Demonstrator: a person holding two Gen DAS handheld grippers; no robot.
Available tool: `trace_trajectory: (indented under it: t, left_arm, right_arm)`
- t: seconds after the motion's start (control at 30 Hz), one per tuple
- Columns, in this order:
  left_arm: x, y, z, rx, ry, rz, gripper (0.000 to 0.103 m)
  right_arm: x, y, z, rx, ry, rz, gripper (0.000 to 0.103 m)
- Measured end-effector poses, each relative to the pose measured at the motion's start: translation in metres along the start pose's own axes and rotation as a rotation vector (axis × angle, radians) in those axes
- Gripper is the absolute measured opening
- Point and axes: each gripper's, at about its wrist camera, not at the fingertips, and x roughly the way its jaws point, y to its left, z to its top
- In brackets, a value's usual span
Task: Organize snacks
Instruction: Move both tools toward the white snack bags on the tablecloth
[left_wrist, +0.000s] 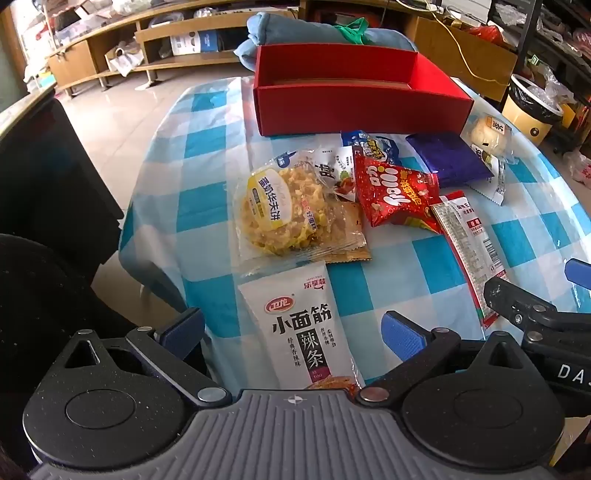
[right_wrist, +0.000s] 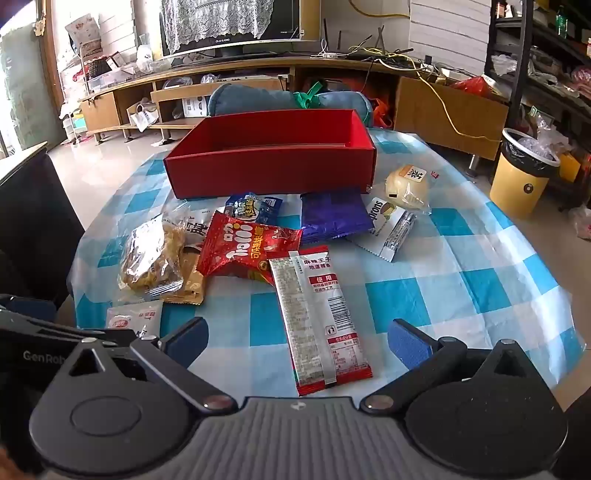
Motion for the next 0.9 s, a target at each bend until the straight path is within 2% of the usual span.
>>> trace_trajectory:
  t: [0.9]
  left_arm:
    - [0.007,0.002,-0.004,-0.011,0.026,0.021,0.102]
  right_arm:
    - [0.004,0.0,-0.001,-0.015,0.034,-0.025,0.1]
